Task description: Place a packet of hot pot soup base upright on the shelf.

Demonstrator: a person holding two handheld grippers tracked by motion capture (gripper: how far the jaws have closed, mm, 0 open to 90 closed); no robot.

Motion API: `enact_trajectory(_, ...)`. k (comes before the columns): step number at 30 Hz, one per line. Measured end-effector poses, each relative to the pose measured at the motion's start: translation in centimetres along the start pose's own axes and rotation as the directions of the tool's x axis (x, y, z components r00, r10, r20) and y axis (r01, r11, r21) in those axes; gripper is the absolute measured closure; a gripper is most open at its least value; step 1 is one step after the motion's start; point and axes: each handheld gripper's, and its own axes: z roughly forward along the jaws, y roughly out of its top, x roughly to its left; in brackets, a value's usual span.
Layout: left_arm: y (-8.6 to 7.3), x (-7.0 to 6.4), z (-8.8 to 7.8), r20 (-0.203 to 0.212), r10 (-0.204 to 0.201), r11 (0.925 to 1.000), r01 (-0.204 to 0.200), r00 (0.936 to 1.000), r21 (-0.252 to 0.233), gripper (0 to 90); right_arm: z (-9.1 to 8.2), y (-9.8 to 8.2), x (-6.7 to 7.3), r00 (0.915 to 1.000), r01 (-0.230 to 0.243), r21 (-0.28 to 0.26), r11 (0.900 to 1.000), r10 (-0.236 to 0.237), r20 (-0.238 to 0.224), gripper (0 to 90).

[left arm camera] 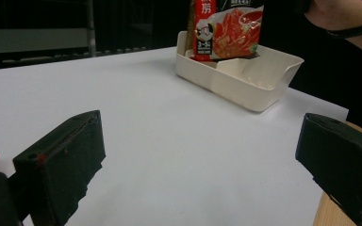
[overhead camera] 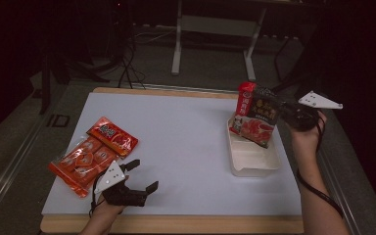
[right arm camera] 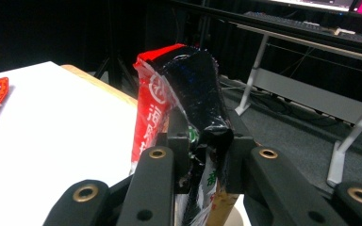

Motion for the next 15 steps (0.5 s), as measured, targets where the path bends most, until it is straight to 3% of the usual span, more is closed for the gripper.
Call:
enact_trajectory(4, 0.0, 0.1, -0.1, 0.001, -0.006, 1.0000, 0.006, 1.0000, -0.001, 2.6, 0.4, 0.0, 0.1, 0.9998, 0.021, 0.002, 1.000, -0.021, 0.007, 78.1)
enact_trajectory(12, -0.1, -0.1, 0.0, 0.012, -0.003, 1.0000, 0.003, 0.9999, -0.001, 2.6, 1.0, 0.4, -0.1, 0.9976, 0.061, -0.003, 0.998, -0.061, -0.031, 78.0)
enact_trajectory(15, 0.0, -0.2, 0.0, 0.014, -0.002, 1.0000, 0.002, 0.9999, -0.004, 2.6, 1.2, 0.4, -0.5, 0.9976, 0.045, -0.009, 0.999, -0.046, -0.052, 77.8)
